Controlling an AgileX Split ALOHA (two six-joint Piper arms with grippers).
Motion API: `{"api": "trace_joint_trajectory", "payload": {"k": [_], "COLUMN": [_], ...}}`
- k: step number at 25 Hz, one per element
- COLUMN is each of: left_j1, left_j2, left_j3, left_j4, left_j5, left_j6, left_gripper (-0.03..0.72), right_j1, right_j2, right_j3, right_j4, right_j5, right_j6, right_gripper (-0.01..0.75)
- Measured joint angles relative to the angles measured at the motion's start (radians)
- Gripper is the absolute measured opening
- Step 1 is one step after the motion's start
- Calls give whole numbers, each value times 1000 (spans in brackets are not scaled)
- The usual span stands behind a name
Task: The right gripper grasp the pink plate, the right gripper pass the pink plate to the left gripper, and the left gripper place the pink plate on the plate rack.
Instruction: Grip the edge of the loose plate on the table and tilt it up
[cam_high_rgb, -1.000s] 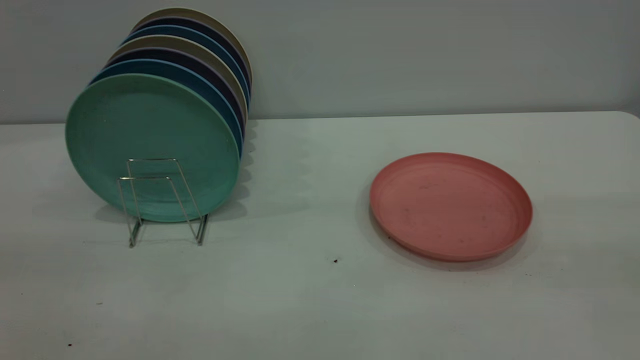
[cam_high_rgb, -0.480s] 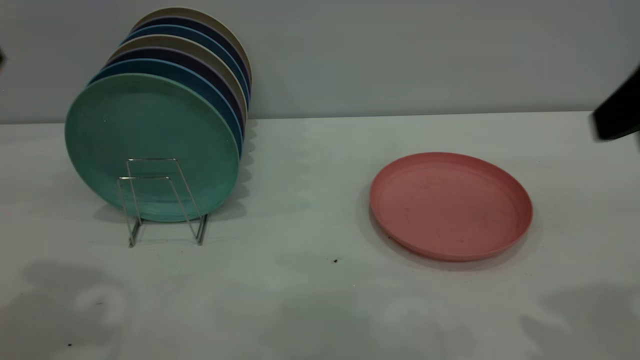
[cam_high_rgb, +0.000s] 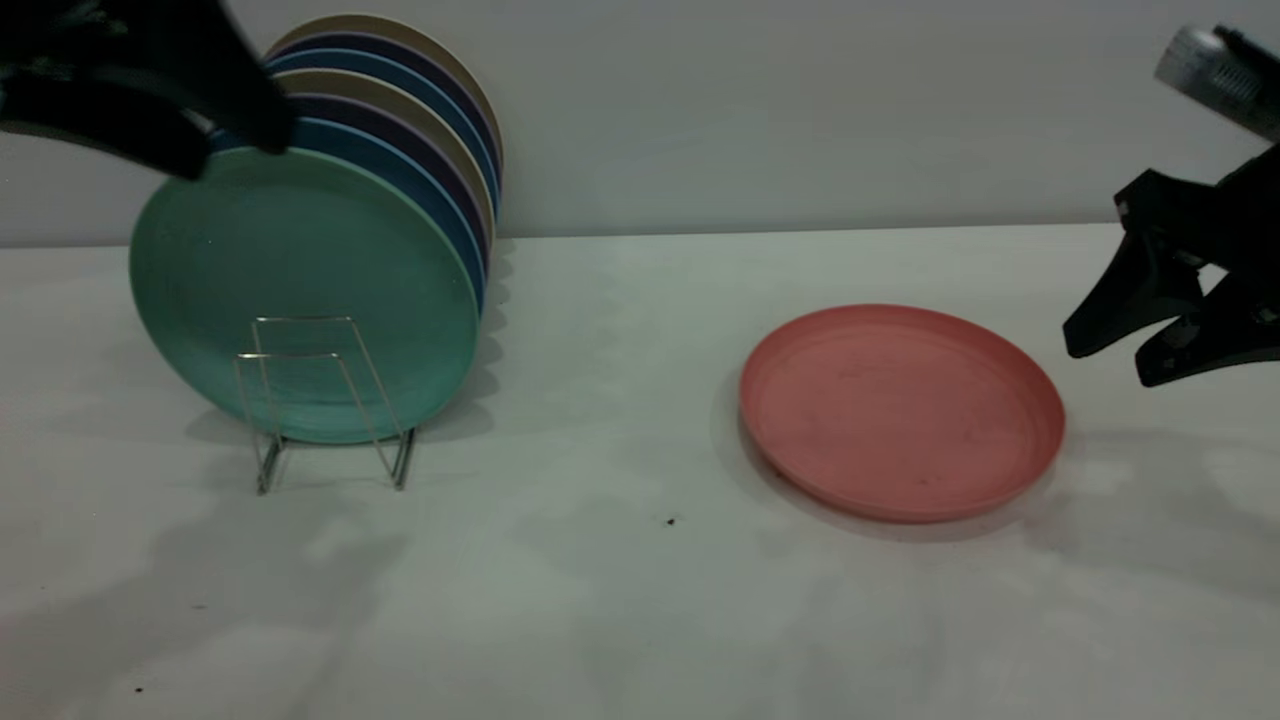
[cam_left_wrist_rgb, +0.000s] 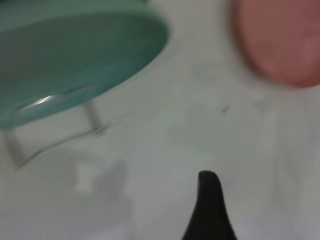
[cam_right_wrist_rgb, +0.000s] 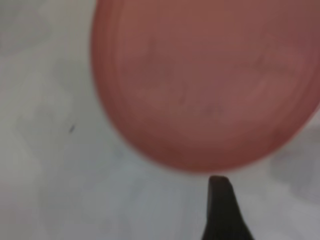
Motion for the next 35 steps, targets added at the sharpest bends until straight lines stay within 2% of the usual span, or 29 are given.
{"api": "trace_joint_trajectory", "payload": {"k": [5, 9, 13, 18, 24, 26, 28, 31, 33, 35], "left_j1": [0, 0, 0, 0, 0, 0, 0, 0, 0, 0], "left_j2": [34, 35, 35, 35, 35, 35, 35, 35, 35, 36], "left_j3": [0, 0, 0, 0, 0, 0, 0, 0, 0, 0], "left_j4": [-179, -227, -232, -232, -232, -232, -232, -232, -232, -233], "left_j5": [-5, -13, -17, -17, -17, -17, -17, -18, -18, -18], "left_j6": [137, 188, 196, 195, 194, 193, 193, 193, 193, 193], "left_gripper": [591, 591, 591, 591, 591, 591, 591, 591, 591, 591], "right_j1": [-81, -115, -115, -113, -61, -35, -14, 3, 9, 14], "right_j2": [177, 288, 371, 422, 456, 457, 457, 459, 459, 458], "right_j3": [-174, -265, -317, -327, -327, -327, -327, -327, -327, -327], "right_j4": [3, 5, 41, 104, 152, 164, 167, 169, 178, 205], "right_j5": [71, 127, 173, 177, 174, 154, 127, 105, 131, 191], "right_j6": [-7, -14, -50, -88, -150, -173, -185, -206, -242, -302], "right_gripper": [494, 494, 494, 494, 480, 433, 332, 96, 32, 22]}}
